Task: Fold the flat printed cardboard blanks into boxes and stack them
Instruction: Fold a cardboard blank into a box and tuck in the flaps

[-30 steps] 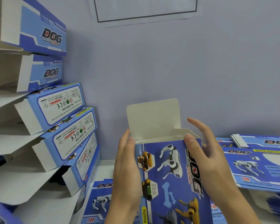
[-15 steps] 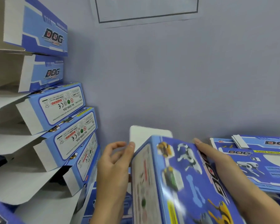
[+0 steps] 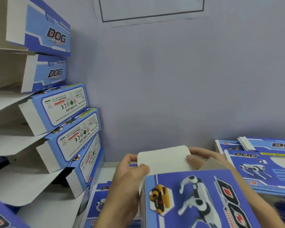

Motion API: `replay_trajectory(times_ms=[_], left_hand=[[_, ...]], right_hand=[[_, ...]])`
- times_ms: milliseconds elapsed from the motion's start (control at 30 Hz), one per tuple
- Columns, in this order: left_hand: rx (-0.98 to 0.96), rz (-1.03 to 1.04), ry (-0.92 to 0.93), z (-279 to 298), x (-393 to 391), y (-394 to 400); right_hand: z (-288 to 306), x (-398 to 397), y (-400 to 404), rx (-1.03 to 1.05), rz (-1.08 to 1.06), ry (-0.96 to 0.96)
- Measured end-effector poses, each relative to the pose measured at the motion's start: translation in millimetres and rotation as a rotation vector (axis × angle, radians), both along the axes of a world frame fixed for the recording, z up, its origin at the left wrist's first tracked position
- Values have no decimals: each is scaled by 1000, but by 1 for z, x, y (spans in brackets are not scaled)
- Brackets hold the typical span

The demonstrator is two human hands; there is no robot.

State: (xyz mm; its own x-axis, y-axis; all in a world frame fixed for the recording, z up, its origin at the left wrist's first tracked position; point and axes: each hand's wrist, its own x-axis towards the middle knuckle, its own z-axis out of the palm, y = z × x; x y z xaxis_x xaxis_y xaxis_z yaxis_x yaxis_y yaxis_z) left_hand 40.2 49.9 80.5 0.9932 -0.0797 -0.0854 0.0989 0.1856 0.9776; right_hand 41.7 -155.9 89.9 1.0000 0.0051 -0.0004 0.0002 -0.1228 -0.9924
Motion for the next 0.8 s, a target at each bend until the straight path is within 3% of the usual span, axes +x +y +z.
replay_trajectory(times_ms=[233,433,800], left_hand=[[54,67,-18,-14,8,1],[139,82,-66,-12,10,0],[49,99,-62,-10,5,3]], right_hand=[[-8,7,5,-111,114,22],[-14,2,11,-15,133,-78],[-17,2,9,106,177,-112]])
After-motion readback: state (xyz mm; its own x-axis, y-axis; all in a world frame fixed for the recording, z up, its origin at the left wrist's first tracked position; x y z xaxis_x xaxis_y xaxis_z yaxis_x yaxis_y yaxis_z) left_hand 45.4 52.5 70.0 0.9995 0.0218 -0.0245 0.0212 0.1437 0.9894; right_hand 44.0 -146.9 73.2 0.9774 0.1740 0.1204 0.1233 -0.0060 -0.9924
